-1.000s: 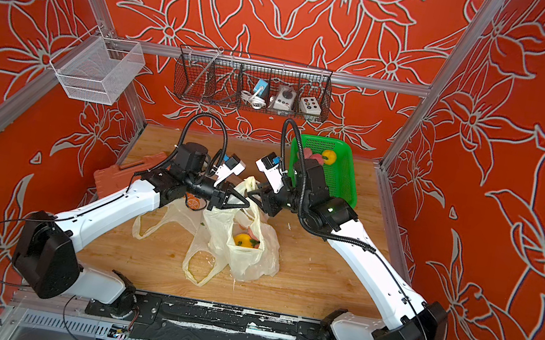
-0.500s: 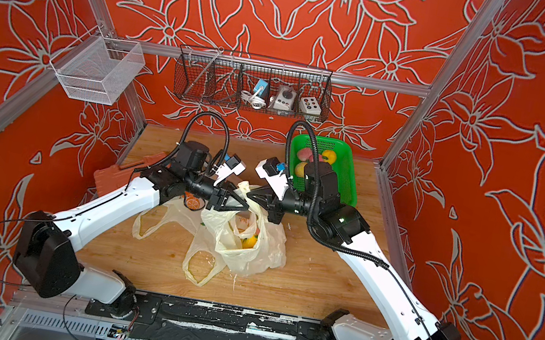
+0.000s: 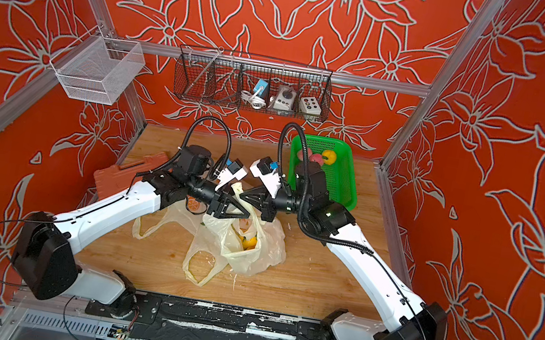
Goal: Place the peach into a plastic bag & tie a knot
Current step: Cross the plastic bag at the center of the board.
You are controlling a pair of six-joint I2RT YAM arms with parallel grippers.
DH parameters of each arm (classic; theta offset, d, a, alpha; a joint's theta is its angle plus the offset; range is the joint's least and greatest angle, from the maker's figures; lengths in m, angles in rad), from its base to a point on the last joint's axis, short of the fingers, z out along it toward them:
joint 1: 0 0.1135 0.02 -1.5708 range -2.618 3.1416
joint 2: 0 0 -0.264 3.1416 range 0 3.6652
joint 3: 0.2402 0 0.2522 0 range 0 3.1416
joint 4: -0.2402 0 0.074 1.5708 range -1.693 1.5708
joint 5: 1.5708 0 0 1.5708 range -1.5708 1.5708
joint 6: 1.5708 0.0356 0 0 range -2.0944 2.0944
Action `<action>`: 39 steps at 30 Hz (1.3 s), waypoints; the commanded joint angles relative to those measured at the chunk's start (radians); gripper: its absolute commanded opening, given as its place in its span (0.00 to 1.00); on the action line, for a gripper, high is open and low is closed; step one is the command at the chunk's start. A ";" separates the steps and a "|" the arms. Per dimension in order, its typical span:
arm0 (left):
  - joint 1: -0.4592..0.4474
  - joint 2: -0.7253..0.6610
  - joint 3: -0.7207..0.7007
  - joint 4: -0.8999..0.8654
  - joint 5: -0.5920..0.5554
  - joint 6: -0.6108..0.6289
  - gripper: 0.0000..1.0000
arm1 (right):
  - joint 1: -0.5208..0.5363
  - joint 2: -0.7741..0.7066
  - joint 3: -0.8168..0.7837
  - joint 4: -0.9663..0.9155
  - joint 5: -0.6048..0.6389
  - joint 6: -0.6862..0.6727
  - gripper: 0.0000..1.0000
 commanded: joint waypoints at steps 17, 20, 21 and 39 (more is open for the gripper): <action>0.026 -0.016 -0.007 0.067 -0.074 0.001 0.08 | -0.196 -0.103 0.106 -0.428 0.130 0.160 0.57; 0.026 -0.014 -0.007 0.083 -0.055 -0.008 0.09 | -0.196 -0.043 0.133 -0.469 0.105 0.181 0.64; 0.026 -0.013 -0.006 0.083 -0.048 -0.007 0.09 | -0.196 -0.023 0.139 -0.456 0.092 0.196 0.65; 0.096 0.004 0.018 -0.079 -0.097 -0.038 0.17 | -0.205 0.001 0.196 -0.277 -0.053 0.311 0.00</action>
